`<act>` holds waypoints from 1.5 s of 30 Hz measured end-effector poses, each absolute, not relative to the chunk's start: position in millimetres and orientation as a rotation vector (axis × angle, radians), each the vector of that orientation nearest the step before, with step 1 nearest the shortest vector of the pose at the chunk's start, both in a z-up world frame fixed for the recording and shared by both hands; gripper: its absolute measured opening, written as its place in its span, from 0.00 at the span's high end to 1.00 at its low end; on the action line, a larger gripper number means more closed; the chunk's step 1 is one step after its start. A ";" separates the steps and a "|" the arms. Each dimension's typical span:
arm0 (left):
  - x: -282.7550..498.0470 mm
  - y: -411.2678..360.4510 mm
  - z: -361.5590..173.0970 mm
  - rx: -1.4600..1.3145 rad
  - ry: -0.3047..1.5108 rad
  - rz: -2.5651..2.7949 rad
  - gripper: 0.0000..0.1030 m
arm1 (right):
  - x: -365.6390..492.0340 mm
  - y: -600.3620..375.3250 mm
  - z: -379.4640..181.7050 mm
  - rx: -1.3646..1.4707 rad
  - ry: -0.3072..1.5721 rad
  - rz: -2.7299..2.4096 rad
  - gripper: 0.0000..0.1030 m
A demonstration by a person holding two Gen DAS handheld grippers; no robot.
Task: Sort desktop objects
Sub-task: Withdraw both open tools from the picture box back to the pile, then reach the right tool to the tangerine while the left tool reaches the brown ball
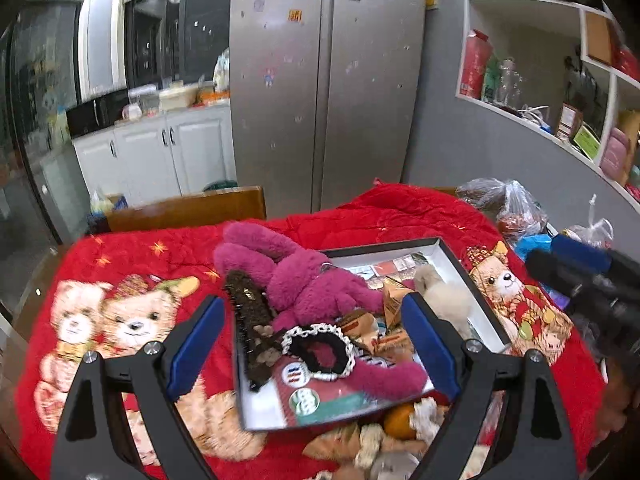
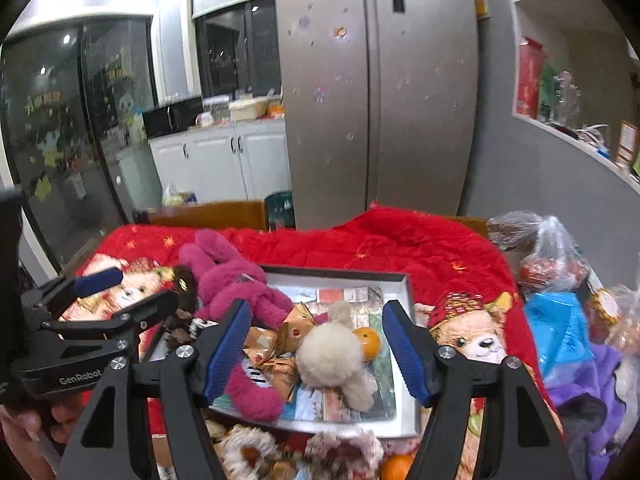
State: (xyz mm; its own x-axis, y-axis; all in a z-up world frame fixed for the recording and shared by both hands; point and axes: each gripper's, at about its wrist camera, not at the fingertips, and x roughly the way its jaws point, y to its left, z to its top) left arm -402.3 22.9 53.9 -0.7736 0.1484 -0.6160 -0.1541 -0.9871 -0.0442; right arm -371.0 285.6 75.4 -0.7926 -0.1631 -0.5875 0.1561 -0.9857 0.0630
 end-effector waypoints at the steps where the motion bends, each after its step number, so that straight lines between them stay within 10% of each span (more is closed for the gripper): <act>1: -390.8 20.9 59.3 -0.959 -0.004 2.829 0.12 | -361.9 289.4 83.0 0.905 -0.061 -2.820 0.28; 13: -285.1 8.5 82.0 -0.816 0.047 2.886 0.02 | -260.9 299.5 126.0 0.696 -0.022 -2.922 0.20; 45: -295.1 13.5 -61.2 -1.101 0.089 2.769 0.02 | -303.6 353.7 -45.6 1.149 -0.050 -3.037 0.20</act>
State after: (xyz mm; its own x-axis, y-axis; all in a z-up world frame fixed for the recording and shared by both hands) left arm -295.1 13.5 -61.2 -0.7161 0.1269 -0.6864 -0.1706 -0.9853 -0.0041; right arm -303.6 353.7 -45.6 -0.7446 0.0881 -0.6617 -0.1098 -0.9939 -0.0088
